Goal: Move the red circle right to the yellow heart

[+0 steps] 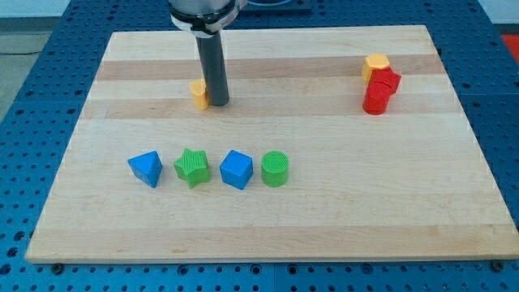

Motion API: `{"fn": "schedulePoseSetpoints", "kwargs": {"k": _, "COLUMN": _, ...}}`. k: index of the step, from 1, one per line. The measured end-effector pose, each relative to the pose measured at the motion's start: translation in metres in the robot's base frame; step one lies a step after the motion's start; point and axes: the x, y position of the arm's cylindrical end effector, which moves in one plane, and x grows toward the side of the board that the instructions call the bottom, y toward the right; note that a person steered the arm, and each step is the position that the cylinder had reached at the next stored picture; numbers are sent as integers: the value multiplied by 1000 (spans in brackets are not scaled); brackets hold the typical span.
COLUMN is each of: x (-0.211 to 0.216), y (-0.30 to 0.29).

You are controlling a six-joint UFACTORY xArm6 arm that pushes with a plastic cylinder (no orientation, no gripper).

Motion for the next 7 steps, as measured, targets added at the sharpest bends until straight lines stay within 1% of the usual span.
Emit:
{"fn": "schedulePoseSetpoints", "kwargs": {"k": 2, "x": 68, "y": 102}}
{"fn": "schedulePoseSetpoints", "kwargs": {"k": 3, "x": 72, "y": 167}}
{"fn": "schedulePoseSetpoints", "kwargs": {"k": 4, "x": 71, "y": 234}}
{"fn": "schedulePoseSetpoints", "kwargs": {"k": 5, "x": 46, "y": 261}}
{"fn": "schedulePoseSetpoints", "kwargs": {"k": 6, "x": 19, "y": 261}}
{"fn": "schedulePoseSetpoints", "kwargs": {"k": 7, "x": 19, "y": 257}}
